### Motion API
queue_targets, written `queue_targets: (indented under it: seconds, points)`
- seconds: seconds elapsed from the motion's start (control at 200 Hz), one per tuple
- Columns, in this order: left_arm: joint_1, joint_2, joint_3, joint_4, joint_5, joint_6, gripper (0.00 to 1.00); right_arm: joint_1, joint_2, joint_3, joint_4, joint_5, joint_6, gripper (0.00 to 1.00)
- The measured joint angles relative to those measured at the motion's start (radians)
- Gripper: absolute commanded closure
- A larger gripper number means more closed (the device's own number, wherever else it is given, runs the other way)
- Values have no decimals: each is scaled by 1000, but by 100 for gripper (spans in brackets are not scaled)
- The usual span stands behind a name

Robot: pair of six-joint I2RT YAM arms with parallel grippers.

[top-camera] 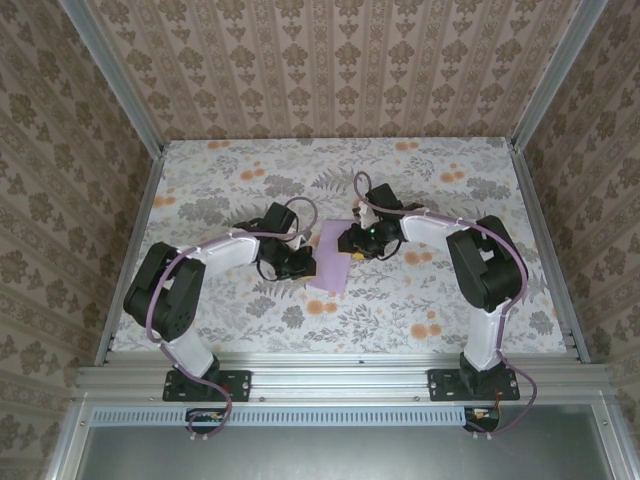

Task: Fold a paper plane with a square sheet of paper (pick it up from the middle)
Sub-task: Fold the triangle a second time at the center of the table.

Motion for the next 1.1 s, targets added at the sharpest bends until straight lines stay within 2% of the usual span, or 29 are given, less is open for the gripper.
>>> queue_targets:
  seconds: [0.25,0.4,0.53,0.68,0.86,1.1]
  points:
    - [-15,0,-21,50,-6,-54,100,-42,-61,19,-168,134,-60,57]
    - [-15,0,-23,75,-8,-72,100,-61,-127,4,-196,189,-59,59]
    - [-19,0,-25,97,-8,-89,99,-58,-154,-14,-157,169,-32,62]
    - [-28,0,-25,106,-7,-97,98,-28,-122,-13,-94,134,-4,76]
    - [-30,0,-25,110,-5,-97,97,-15,-30,14,-72,117,4,82]
    - [-30,0,-25,110,-5,-97,96,-15,43,62,-72,121,-7,83]
